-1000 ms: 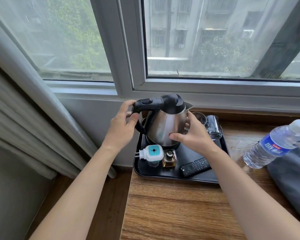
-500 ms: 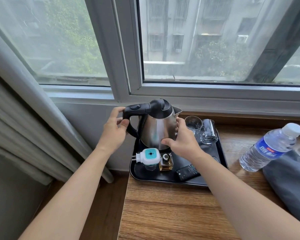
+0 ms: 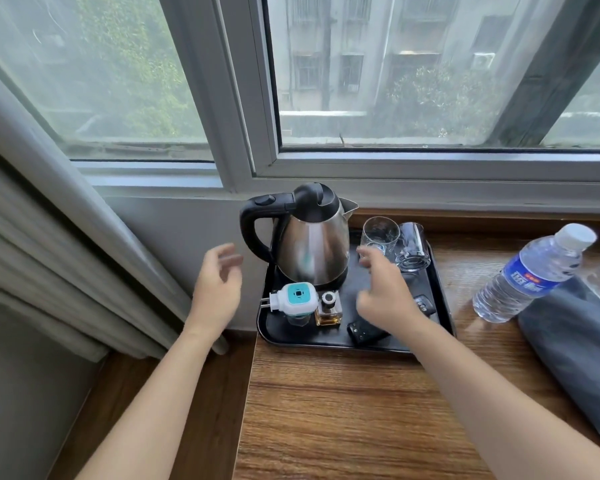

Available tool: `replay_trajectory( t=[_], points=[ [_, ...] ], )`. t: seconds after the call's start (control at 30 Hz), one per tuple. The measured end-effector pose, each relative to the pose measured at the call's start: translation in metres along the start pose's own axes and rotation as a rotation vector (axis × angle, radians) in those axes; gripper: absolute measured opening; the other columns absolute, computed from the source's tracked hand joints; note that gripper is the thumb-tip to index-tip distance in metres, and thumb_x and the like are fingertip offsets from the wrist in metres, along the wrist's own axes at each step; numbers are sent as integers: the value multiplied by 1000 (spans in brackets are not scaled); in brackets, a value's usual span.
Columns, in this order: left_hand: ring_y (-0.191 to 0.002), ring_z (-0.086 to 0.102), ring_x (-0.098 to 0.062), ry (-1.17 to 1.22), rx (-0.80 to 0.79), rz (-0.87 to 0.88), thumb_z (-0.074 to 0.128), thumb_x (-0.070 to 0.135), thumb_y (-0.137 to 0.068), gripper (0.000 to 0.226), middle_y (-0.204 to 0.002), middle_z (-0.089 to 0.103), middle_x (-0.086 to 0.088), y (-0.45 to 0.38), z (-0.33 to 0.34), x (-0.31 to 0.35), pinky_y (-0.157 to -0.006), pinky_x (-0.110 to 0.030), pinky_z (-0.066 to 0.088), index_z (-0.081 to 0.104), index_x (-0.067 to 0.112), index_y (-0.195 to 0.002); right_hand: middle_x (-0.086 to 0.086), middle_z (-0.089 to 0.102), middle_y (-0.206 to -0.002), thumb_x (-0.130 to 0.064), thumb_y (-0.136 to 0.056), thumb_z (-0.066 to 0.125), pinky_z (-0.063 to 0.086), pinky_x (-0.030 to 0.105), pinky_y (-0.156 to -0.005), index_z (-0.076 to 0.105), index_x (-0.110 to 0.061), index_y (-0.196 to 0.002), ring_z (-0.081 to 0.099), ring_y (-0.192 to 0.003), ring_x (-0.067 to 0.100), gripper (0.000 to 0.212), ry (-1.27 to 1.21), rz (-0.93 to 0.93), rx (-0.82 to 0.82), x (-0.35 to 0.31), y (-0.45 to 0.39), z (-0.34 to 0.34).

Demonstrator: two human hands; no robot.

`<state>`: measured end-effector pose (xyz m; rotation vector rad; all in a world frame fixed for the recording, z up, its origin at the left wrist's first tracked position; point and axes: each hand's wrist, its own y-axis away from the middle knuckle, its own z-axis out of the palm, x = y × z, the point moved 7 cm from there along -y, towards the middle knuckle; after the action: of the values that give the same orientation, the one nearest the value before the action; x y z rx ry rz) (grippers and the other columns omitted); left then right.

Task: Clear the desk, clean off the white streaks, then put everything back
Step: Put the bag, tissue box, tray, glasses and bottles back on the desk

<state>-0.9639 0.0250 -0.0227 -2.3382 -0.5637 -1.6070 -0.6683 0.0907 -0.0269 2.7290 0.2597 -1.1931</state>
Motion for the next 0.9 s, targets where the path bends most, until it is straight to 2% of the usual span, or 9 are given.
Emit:
replay_trajectory(
  t=[0.07, 0.1, 0.17, 0.23, 0.3, 0.37, 0.53, 0.67, 0.9],
  points=[
    [-119, 61, -8, -63, -44, -7, 59, -12, -89, 57, -126, 67, 6, 25, 1, -11, -111, -47, 48, 56, 25, -132, -5, 61, -123, -7, -83, 59, 35, 46, -106, 48, -24, -142, 46, -124, 26, 63, 184, -40, -65, 10, 21, 11],
    [-122, 59, -6, -109, -92, -7, 64, -11, -85, 62, -129, 65, 9, 37, 4, -16, -112, -45, 47, 55, 28, -132, -7, 61, -121, -15, -85, 63, 33, 45, -104, 49, -26, -142, 45, -121, 25, 60, 217, -54, -91, 14, 28, 18],
    [-130, 52, -7, -202, -186, -2, 76, 4, -83, 67, -135, 60, 13, 58, 14, -24, -114, -40, 44, 51, 35, -137, -10, 61, -121, -32, -85, 70, 31, 42, -101, 46, -29, -144, 44, -119, 24, 64, 232, -76, -97, 18, 35, 30],
    [-135, 43, -9, -292, -214, 18, 83, 30, -80, 71, -136, 54, 16, 67, 24, -30, -114, -40, 41, 47, 41, -140, -11, 60, -122, -44, -83, 73, 30, 41, -99, 44, -31, -146, 43, -119, 23, 71, 258, -102, -93, 16, 34, 40],
    [-133, 38, -12, -355, -178, 47, 81, 53, -72, 73, -135, 52, 18, 69, 33, -32, -112, -43, 40, 48, 43, -137, -13, 61, -121, -46, -83, 73, 29, 39, -96, 45, -32, -146, 43, -118, 22, 70, 257, -101, -76, 14, 30, 46],
    [-133, 38, -16, -362, -118, 52, 77, 63, -64, 75, -136, 53, 14, 66, 42, -32, -112, -47, 39, 55, 40, -132, -16, 63, -113, -43, -85, 71, 26, 37, -89, 48, -34, -138, 45, -114, 22, 59, 242, -95, -31, 13, 28, 48],
    [-145, 27, -23, -314, -13, -13, 93, 48, -69, 71, -155, 44, -1, 60, 61, -37, -118, -50, 30, 64, 29, -131, -22, 59, -97, -43, -88, 70, 25, 36, -85, 51, -35, -125, 45, -105, 17, 43, 239, -69, 17, 17, 24, 41],
    [-149, 22, -21, -306, 10, -23, 92, 49, -72, 64, -159, 39, 0, 56, 69, -39, -119, -50, 23, 66, 30, -127, -18, 64, -101, -40, -89, 69, 27, 38, -87, 52, -36, -127, 45, -108, 18, 42, 241, -45, 29, 22, 19, 32],
    [-151, 21, -21, -352, -4, -3, 88, 53, -75, 61, -160, 39, 0, 51, 75, -42, -120, -52, 22, 71, 26, -127, -17, 64, -108, -40, -91, 67, 27, 37, -90, 46, -34, -136, 44, -109, 19, 51, 241, -27, -15, 22, 24, 35]
  ],
)
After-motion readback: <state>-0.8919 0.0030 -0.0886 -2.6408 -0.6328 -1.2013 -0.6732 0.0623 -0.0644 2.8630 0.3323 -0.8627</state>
